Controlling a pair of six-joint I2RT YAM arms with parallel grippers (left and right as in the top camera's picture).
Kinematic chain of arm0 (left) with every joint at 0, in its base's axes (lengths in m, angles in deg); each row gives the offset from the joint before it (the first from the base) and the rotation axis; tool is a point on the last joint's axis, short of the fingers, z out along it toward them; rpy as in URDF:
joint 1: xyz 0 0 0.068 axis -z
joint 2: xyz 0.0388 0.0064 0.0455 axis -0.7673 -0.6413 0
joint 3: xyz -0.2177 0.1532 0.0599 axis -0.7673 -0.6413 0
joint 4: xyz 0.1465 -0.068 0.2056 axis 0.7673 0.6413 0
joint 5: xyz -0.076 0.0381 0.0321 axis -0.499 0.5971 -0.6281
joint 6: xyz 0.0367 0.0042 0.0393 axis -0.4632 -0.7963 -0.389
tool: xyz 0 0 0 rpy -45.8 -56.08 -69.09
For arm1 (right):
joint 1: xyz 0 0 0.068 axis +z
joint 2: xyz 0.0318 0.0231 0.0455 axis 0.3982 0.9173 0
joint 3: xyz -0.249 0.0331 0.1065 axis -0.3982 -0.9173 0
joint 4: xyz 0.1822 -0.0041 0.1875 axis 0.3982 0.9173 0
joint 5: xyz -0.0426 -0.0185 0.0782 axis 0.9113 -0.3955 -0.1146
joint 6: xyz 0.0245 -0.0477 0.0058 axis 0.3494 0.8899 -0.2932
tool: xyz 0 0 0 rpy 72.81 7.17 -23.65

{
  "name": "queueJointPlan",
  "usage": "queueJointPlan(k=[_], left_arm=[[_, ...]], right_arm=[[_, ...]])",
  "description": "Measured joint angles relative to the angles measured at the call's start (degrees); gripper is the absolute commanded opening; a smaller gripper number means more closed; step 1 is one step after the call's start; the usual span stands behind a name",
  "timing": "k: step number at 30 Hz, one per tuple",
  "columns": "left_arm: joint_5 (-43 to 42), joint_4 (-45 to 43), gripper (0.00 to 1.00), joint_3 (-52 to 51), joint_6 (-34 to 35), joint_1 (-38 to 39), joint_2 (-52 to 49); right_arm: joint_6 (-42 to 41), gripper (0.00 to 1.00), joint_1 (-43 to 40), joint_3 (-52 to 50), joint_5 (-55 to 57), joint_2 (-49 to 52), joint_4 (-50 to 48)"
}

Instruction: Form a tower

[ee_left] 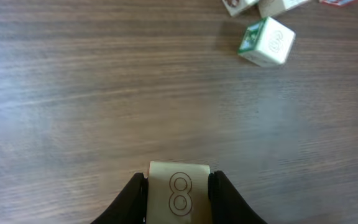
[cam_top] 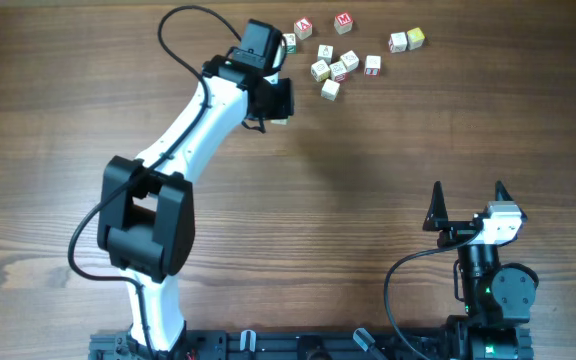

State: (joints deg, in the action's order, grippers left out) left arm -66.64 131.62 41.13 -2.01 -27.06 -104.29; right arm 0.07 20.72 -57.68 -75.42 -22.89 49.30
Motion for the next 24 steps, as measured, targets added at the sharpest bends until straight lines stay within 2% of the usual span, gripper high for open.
queueJointPlan(k=[2,8,10,12,17,21,24], left_arm=[[3.50,0.04,0.04,0.00,3.61,2.75,0.02],[22.01,-1.49,0.04,-3.45,17.42,12.41,0.22],[26.12,-5.84,0.04,-7.23,21.79,14.69,0.33],[27.96,-13.99,0.04,-12.46,24.61,15.19,0.61],[30.23,-25.83,0.04,-21.51,27.23,14.64,1.25],[30.91,-33.40,0.04,-25.18,23.93,14.67,1.81],[30.97,-34.88,0.08,-26.58,21.81,14.67,2.29]], right_arm=[[0.00,1.00,-0.02,0.00,0.00,0.00,0.00],[0.00,1.00,-0.02,0.00,0.00,0.00,0.00],[0.00,1.00,-0.02,0.00,0.00,0.00,0.00],[0.00,1.00,-0.02,0.00,0.00,0.00,0.00],[0.00,1.00,-0.02,0.00,0.00,0.00,0.00],[0.00,1.00,-0.02,0.00,0.00,0.00,0.00],[0.00,1.00,0.00,0.00,0.00,0.00,0.02]])
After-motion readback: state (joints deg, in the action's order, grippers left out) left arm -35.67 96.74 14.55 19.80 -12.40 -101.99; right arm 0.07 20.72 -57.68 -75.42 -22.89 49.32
